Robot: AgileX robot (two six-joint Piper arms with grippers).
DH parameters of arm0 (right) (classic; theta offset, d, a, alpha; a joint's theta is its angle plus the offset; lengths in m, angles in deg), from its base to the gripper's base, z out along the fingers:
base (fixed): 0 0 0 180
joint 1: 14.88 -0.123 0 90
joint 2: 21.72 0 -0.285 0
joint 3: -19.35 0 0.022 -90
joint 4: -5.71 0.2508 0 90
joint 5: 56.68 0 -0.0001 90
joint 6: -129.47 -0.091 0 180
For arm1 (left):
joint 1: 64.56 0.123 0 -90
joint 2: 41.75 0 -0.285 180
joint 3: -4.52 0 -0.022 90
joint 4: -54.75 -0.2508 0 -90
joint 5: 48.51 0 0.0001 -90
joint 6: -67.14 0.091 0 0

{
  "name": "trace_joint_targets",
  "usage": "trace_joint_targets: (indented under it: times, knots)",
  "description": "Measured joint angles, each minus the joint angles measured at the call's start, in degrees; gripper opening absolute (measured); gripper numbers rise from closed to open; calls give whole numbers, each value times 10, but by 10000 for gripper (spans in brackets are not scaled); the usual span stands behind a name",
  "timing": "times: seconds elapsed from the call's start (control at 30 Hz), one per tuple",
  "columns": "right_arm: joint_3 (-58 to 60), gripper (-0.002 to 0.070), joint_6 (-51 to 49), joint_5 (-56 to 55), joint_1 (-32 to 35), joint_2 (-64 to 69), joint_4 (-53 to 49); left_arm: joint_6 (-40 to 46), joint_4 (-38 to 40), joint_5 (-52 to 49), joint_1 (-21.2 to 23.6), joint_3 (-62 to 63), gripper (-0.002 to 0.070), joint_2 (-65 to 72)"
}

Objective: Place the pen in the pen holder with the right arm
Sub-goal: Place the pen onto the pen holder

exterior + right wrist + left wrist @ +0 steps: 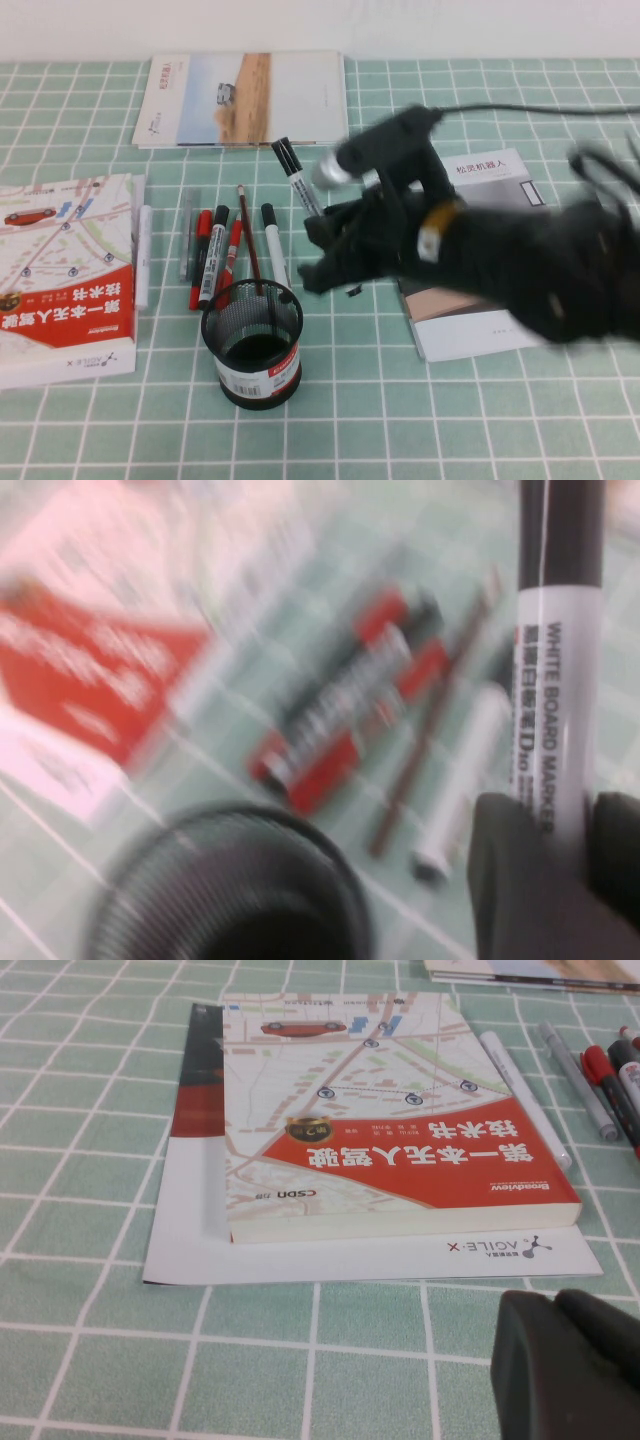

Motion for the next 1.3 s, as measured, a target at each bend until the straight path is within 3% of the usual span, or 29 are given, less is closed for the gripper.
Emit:
trace_joint_targets:
  times: [0.27,0.57,1.13,1.3]
  knots:
    - [173,110,-12,-384,-70,-43,-29,0,0,0,0,0,-4,0]
    - [185,110,-61,-616,-86,53,-123,0,0,0,0,0,-4,0]
    - [153,111,-106,-627,-86,170,-142,0,0,0,0,0,-4,0]
    - [152,148,-106,-607,-86,170,-142,0,0,0,0,0,-4,0]
